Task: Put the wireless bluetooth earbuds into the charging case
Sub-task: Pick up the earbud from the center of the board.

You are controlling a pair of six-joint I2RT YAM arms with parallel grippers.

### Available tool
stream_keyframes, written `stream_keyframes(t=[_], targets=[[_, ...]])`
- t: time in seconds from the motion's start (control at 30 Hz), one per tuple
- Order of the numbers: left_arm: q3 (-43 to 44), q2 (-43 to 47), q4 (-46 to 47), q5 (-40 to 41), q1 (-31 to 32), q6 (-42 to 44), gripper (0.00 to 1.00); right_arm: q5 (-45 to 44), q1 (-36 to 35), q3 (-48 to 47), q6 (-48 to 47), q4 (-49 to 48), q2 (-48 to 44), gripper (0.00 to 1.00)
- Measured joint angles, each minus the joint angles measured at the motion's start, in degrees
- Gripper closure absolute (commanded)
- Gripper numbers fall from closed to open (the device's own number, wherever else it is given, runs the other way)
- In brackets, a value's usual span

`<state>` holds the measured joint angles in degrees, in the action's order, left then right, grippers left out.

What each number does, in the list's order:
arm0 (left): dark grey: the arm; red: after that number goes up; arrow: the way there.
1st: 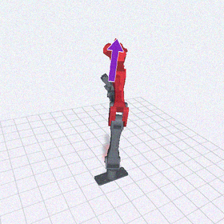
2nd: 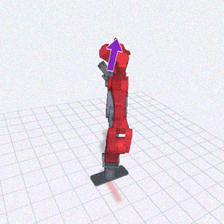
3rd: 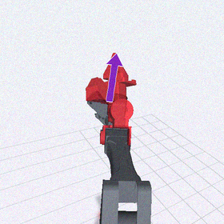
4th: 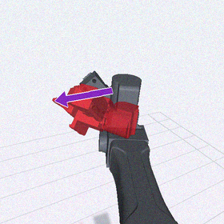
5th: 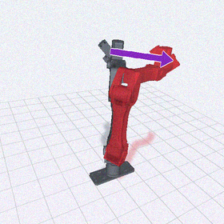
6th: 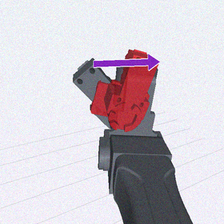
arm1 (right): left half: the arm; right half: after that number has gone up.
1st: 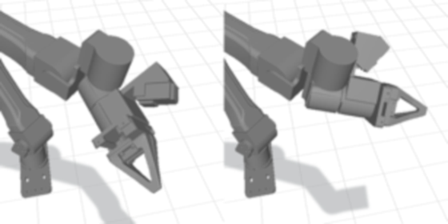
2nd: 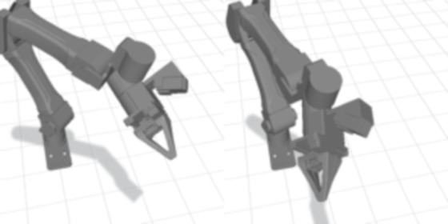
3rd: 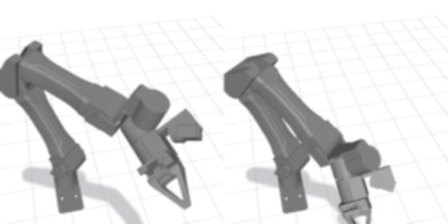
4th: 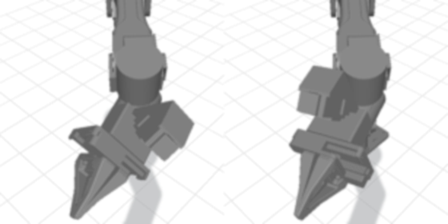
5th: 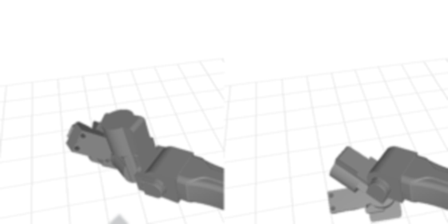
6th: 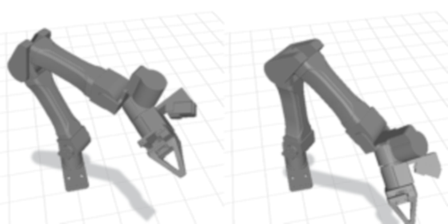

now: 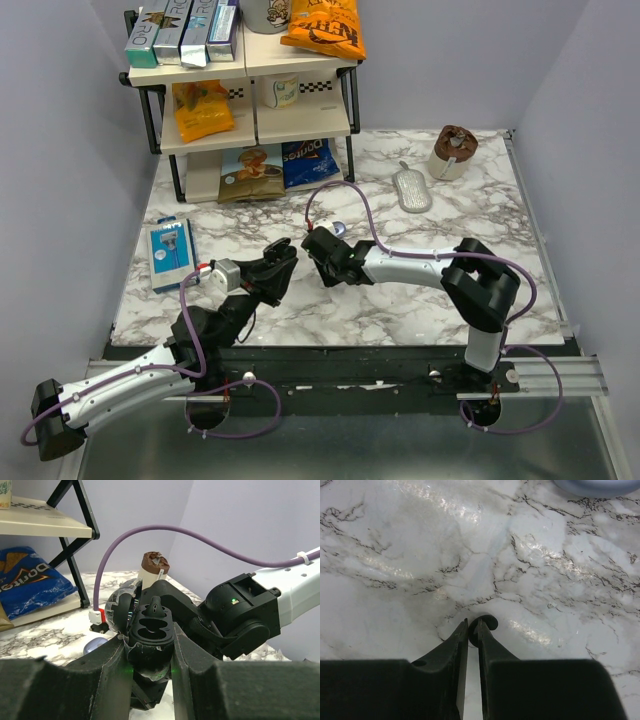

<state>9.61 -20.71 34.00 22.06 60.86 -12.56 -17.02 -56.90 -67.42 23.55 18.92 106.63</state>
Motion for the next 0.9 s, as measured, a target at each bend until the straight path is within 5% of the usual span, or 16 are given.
stream_keyframes(t=[0.17,0.5,0.9], targets=[[0.00,0.02,0.00,0.00,0.00,-0.17,1.00,-0.31,0.00,0.39,0.33,-0.37,-0.02,0.99],[0.00,0.02,0.00,0.00,0.00,-0.20,1.00,-0.70,0.07,6.03,0.35,0.72,-6.08,0.99],[0.52,-0.39,-0.70,0.92,0.00,0.24,1.00,7.67,3.17,8.61,-5.09,0.55,-34.32,0.99]])
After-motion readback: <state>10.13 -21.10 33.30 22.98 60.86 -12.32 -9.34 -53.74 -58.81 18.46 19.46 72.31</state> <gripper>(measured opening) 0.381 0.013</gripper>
